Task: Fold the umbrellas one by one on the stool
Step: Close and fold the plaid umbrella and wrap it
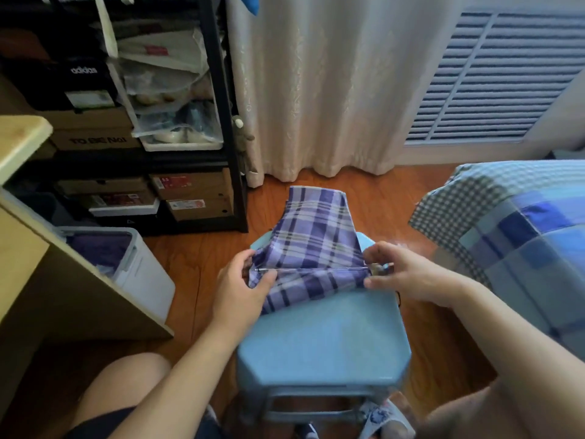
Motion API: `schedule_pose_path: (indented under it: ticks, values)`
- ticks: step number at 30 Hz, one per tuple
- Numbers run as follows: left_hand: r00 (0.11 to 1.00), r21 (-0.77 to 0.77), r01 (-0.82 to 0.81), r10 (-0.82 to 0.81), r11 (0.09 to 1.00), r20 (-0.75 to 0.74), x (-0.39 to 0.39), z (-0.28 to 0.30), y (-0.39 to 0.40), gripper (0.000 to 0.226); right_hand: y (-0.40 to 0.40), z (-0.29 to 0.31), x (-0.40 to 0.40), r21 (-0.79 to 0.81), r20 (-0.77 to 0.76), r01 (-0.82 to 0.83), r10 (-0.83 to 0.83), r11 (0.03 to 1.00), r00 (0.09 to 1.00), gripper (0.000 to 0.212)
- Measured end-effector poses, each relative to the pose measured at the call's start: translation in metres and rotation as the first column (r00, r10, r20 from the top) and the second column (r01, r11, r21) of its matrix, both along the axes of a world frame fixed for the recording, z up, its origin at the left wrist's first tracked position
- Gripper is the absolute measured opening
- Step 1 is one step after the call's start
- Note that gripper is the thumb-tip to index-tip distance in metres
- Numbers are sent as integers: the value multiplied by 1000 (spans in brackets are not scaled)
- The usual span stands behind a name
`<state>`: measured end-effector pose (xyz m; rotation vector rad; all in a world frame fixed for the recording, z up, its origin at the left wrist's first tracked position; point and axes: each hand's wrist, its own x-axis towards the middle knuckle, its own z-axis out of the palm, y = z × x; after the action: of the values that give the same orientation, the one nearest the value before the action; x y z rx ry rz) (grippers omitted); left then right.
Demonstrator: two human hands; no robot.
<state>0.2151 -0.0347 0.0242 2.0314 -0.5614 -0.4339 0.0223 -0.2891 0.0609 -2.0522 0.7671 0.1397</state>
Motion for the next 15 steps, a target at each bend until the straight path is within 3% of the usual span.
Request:
schedule_pose_path:
  ticks: [2,4,6,8,10,12,13,15]
  values:
    - [997,6,-53,53,999,-51,6,8,-13,48,7,-13,-12,-125,31,-12,16,992,999,48]
    - [980,0,-181,180,984,-80,9,14,-16,43,15,-18,-11,-198,96,31,-12,980,995,42]
    - [932,-61,-362,359,930,-53,-3,24,-6,30,27,-16,-10,-9,116,143,-141,990,983,13]
    - [887,-123,-453,432,883,-165,-28,34,7,15,43,-10,-11,307,57,269,-299,913,953,22]
    - [821,-73,-323,241,943,-517,-62,41,12,15,72,1,-14,561,-119,421,-434,713,893,34]
    - [603,-28,-17,-12,999,-798,-92,46,10,27,105,5,-16,690,-254,492,-460,530,851,40]
    - [533,-43,99,-89,994,-841,-101,45,7,35,120,4,-16,725,-270,483,-443,490,855,39]
    - [575,-45,108,-99,993,-812,-107,38,-3,43,147,5,-13,732,-236,413,-368,542,900,35]
